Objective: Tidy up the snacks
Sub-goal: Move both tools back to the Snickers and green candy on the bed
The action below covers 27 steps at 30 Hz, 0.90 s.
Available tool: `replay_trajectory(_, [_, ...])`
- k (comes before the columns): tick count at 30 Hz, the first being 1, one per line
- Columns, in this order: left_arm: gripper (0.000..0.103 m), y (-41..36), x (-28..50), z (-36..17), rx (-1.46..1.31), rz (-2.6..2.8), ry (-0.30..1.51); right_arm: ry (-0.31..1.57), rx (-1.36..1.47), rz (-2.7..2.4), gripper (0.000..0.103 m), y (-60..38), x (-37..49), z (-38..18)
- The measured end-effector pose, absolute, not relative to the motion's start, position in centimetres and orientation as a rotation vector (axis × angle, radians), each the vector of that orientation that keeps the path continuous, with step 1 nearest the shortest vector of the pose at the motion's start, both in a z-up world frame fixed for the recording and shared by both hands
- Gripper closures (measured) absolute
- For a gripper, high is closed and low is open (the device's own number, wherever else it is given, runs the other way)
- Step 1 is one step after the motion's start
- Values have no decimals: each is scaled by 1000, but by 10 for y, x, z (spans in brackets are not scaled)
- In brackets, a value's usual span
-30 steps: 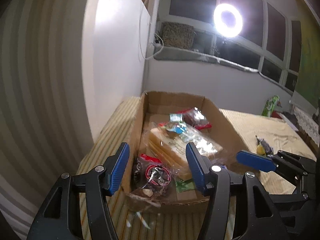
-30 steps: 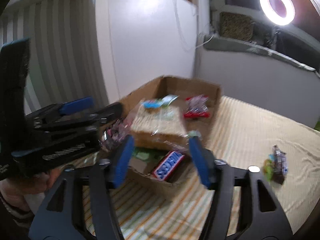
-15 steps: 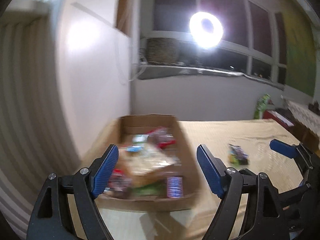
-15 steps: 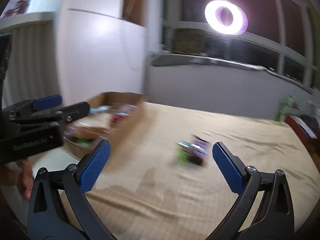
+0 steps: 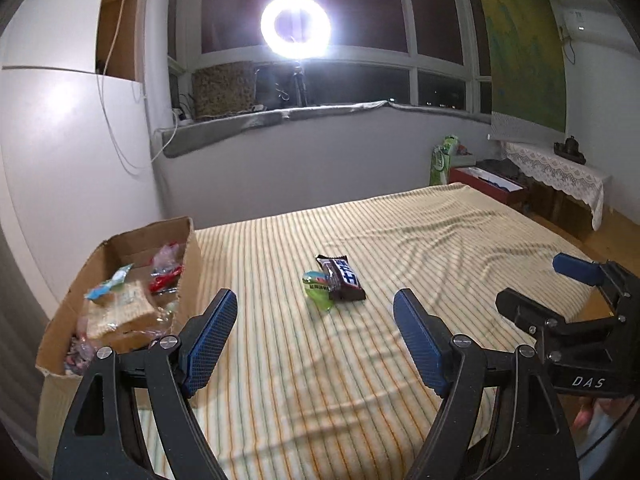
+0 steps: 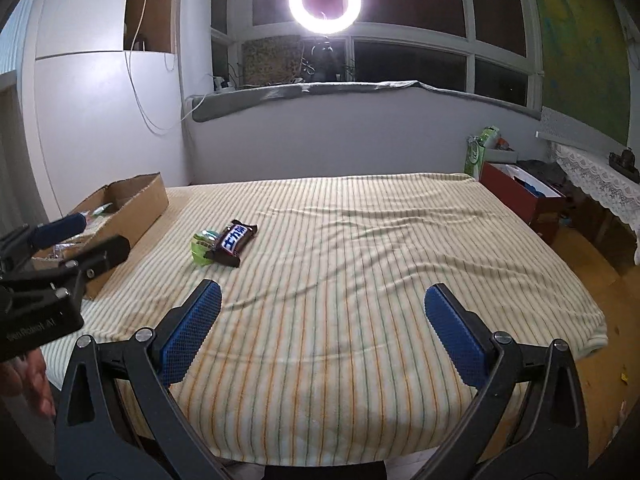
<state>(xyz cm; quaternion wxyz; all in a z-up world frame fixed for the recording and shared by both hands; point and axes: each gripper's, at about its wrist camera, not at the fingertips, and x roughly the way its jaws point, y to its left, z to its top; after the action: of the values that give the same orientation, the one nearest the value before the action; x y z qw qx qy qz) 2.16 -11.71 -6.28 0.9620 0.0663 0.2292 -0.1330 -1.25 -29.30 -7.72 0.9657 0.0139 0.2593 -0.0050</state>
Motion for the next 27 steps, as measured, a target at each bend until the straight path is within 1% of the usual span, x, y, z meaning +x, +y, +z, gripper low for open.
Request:
replay_trajectory(10, [23,-119,30,-74,107,-267,507,566,26,14,0,-293,14,-84])
replay_trajectory(14, [23,-123,59,-86,57,-271,565,635,60,80,0,-298,53,-85])
replay_trajectory(18, [23,-120,104,-98,-7,-218,632,743,69,148,0,-295,108,-94])
replay_trajectory(20, [23,-113,124,-104,-98,-183,690,794,55,177,0,-289,137,-100])
replay_trajectory(27, [24,-93,138,-120,-266,-161,803,913,60,298,0,-273,192,-113])
